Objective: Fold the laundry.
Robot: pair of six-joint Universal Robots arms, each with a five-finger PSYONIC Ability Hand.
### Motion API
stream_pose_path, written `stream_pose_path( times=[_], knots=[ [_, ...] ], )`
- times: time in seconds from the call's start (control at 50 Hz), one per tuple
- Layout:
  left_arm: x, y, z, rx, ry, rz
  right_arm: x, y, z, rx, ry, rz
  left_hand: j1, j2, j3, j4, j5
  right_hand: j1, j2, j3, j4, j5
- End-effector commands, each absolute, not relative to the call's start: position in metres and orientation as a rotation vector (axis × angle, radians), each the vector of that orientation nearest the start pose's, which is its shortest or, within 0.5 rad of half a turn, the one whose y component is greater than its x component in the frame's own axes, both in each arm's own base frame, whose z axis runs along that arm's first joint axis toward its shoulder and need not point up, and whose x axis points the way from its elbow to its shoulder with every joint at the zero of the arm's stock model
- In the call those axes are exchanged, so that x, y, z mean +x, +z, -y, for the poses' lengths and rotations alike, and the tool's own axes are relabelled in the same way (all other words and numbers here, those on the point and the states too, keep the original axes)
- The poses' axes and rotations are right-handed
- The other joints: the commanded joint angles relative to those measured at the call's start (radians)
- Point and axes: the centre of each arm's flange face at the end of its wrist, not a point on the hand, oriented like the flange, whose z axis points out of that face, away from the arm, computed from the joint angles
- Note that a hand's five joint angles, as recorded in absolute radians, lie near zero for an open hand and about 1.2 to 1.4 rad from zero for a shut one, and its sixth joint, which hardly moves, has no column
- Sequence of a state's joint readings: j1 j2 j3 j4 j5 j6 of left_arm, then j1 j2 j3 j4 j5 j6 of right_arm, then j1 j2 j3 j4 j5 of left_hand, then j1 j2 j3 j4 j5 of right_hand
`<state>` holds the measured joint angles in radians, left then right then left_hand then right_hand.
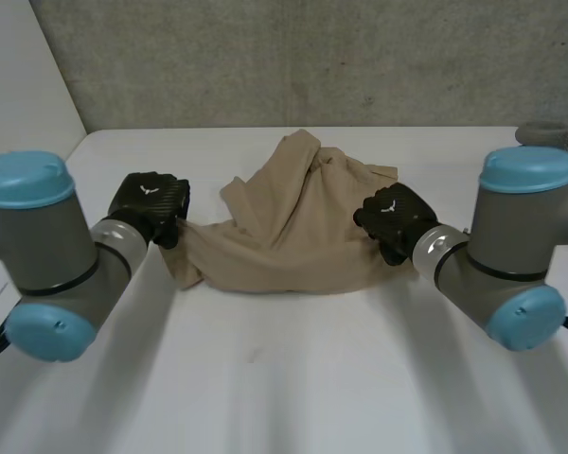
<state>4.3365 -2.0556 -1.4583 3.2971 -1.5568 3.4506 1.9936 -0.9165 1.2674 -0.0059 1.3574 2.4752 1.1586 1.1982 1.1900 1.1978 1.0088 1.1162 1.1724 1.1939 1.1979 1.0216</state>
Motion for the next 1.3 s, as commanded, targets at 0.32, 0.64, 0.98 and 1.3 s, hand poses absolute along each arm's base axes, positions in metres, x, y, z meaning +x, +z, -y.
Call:
stream_pose_path(
  times=[0.32, 0.64, 0.98, 1.3],
  knots=[
    [-0.298, 0.171, 0.344, 0.899, -1.895, -2.208, 0.305, 0.150, 0.345, -1.217, -1.994, -2.356, -0.895, -0.935, -0.927, -0.935, -0.920, -0.666, -0.722, -0.743, -0.747, -0.746],
    [-0.276, 0.207, 0.264, 1.089, -1.894, -2.238, 0.257, 0.221, 0.281, -1.291, -1.628, -2.458, -0.484, -0.524, -0.516, -0.523, -0.509, -0.269, -0.326, -0.347, -0.351, -0.349],
    [-0.291, 0.155, 0.298, 1.219, -1.796, -2.300, 0.252, 0.166, 0.275, -1.205, -1.478, -2.500, -0.722, -0.762, -0.753, -0.761, -0.747, -0.345, -0.402, -0.423, -0.427, -0.425],
    [-0.304, 0.131, 0.328, 1.249, -1.683, -2.369, 0.271, 0.123, 0.311, -1.172, -1.732, -2.325, -0.514, -0.554, -0.546, -0.554, -0.539, -0.516, -0.572, -0.594, -0.598, -0.596]
  ],
)
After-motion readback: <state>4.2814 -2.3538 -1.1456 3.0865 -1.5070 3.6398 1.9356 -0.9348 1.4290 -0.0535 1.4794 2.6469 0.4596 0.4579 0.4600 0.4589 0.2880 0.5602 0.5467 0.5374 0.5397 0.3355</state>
